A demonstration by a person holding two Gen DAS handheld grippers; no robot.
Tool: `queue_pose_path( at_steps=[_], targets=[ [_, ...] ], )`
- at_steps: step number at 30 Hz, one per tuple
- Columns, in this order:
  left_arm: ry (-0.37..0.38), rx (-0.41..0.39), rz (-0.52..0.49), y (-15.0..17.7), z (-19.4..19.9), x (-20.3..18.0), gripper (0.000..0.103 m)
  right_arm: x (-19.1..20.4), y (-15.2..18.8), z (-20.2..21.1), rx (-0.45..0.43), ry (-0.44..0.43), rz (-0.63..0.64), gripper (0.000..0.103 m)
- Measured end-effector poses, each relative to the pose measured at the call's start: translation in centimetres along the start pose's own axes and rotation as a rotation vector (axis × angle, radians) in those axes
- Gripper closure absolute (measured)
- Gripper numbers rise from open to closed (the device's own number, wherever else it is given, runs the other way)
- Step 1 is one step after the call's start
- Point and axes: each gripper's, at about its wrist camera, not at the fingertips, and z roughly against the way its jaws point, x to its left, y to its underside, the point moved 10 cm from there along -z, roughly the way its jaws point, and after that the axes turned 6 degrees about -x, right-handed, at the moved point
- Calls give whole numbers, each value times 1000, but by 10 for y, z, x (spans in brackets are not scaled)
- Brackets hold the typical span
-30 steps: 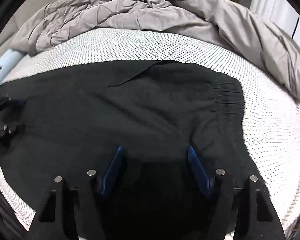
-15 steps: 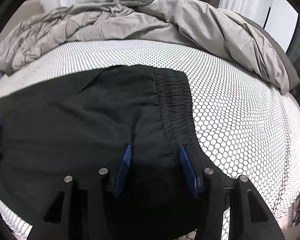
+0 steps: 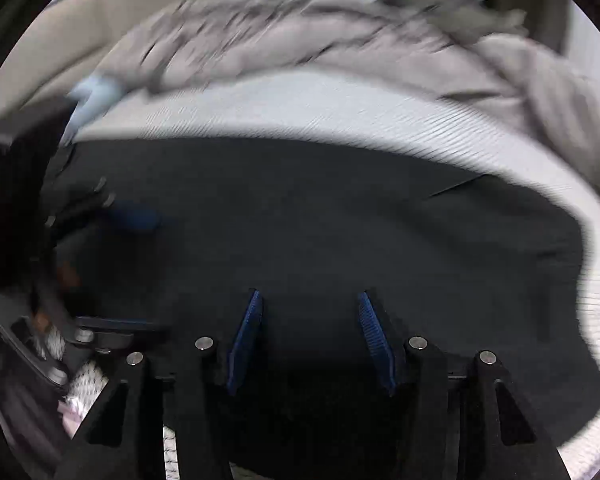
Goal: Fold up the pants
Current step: 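Grasp the pants edge with the right gripper while the left gripper holds the pants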
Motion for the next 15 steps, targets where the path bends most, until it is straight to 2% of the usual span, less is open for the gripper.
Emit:
queue_pose_path(
  at_steps=[2,3,4,5,6,7,9,12,15],
  targets=[
    [16,-6,11,7,7,8,1,-27,10,9,9,90,1,51],
    [23,-7,26,12,12,15,1,-45,16,17,14,152,-1,46],
    [15,-7,37,18,15,21,1,-73,24,30,10,255,-5,42],
    [6,-7,45,24,19,29,1,-89,30,40,2,310,-6,39],
    [3,-6,48,26,20,38,1,-97,36,47,-6,288,-16,45],
    [-1,-8,54,30,22,43,1,-103,42,53,-8,268,-32,45],
    [-12,-9,68,35,27,52,1,-124,49,68,-10,408,-13,43],
    [-31,-10,78,33,29,61,1,-144,51,81,-45,388,-146,43],
    [-39,-24,94,28,33,61,1,-152,51,74,-28,378,-220,43]
  ],
)
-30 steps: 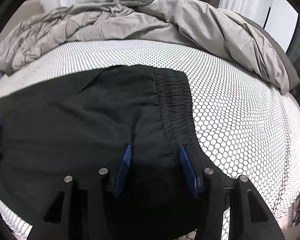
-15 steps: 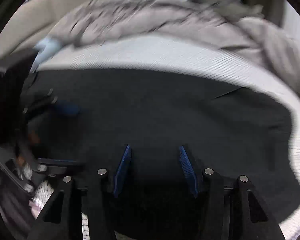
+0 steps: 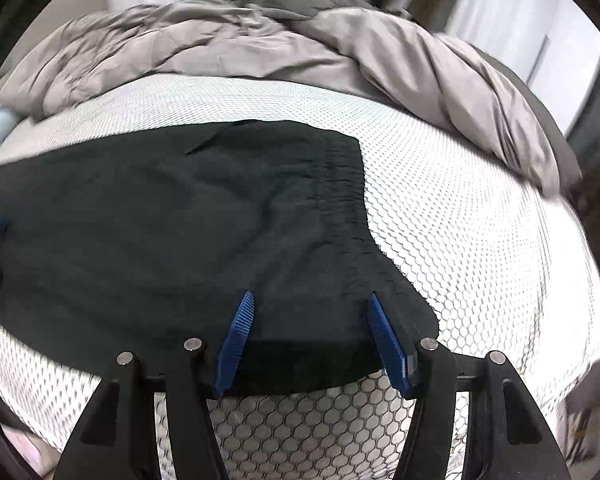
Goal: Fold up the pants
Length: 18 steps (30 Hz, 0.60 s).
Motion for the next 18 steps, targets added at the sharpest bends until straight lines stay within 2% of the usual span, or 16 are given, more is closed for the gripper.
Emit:
queue_pose_path(
  at_steps=[2,4,6,10,12,14,16,18],
  targets=[
    [1,18,9,2,-4,2,1,0,-2,-4,18,-11,3,43],
    [8,26,8,1,-8,0,0,-4,-4,-7,30,-58,-32,43],
    [6,27,4,1,-8,0,0,-12,-3,-5,28,-100,-82,38],
    [-5,-1,14,-8,-2,-4,1,-4,-22,13,-53,-72,-68,38],
    [18,-29,7,-18,0,-14,1,31,-34,22,-99,-120,-45,38],
    [9,-18,7,-25,-9,-23,1,76,-44,21,-122,-139,40,38],
    [-2,1,34,-32,-23,-25,1,129,-44,9,-108,-197,126,38],
    [-11,13,62,-39,-36,-23,1,163,-36,-5,-60,-242,191,38]
  ],
)
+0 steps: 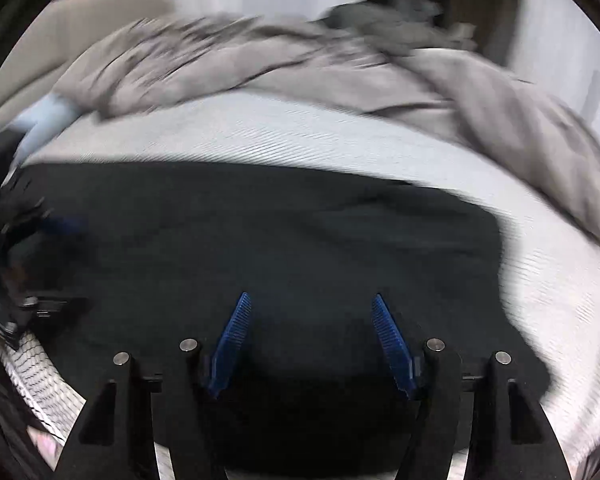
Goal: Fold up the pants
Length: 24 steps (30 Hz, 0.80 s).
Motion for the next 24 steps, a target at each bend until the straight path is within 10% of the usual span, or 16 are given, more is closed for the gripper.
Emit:
queue_pose_path(
  at_steps=[4,8,19,24],
  targets=[
    [-46,31,35,-1,-9,18,1,9,7,-15,36,24,127,33],
    [-130,46,21,9,-2,45,0,-77,28,3,64,246,31,24],
    [-78,16,52,-17,-4,31,1,-4,-14,-11,8,15,-10,25],
    [-107,55,53,-14,-16,55,1,-6,-14,-29,50,69,84,24]
  ],
)
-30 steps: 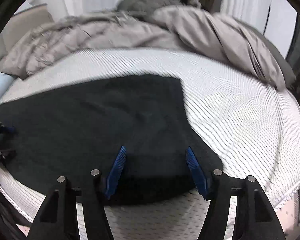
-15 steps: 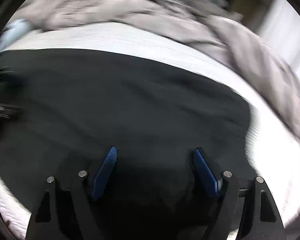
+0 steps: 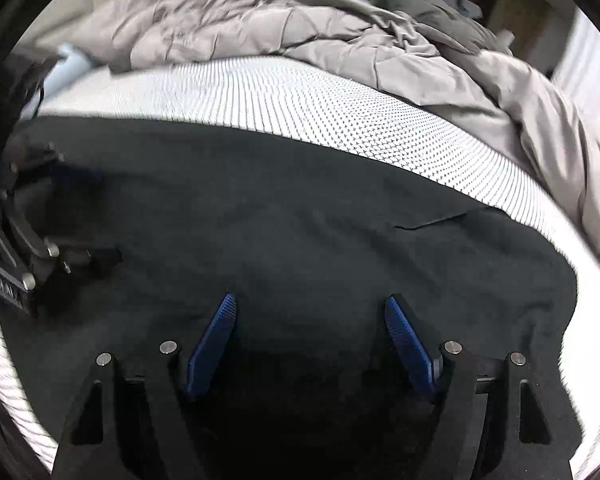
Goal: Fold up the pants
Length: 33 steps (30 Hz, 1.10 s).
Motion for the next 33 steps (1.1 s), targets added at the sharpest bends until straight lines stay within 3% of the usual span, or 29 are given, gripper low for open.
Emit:
queue_pose_path(
  at_steps=[4,6,8,11,16,19,21,24,25,26,27,29,33],
  targets=[
    [-47,1,35,10,10,30,0,-84,21,1,36,214,-123,19],
    [-35,0,48,10,17,32,1,-92,23,4,29,170,-183,22],
    [0,-24,70,2,28,29,1,-87,15,10,16,181,-189,21],
    [18,-71,90,-14,34,24,1,-59,-11,12,-17,117,-171,21],
    [-49,2,41,-22,-7,22,1,5,-50,-10,-8,28,-9,21],
    [-55,4,55,-21,-12,32,0,1,-48,-27,46,78,50,21],
    [-83,3,64,-16,-5,49,0,-39,-38,-22,57,168,7,21],
    [-122,-3,106,-3,1,79,0,-136,-14,-11,111,516,-46,21],
    [-127,-6,122,1,5,85,0,-169,2,-6,128,577,-100,21],
    [-130,-8,134,3,7,90,0,-179,12,-4,116,520,-171,19],
    [-136,-8,137,4,9,93,0,-187,19,-3,83,411,-284,19],
    [-147,-18,152,3,17,95,1,-195,25,4,65,319,-374,19],
    [-120,-114,204,-22,37,98,1,-205,18,44,-45,276,-456,19]
  ],
)
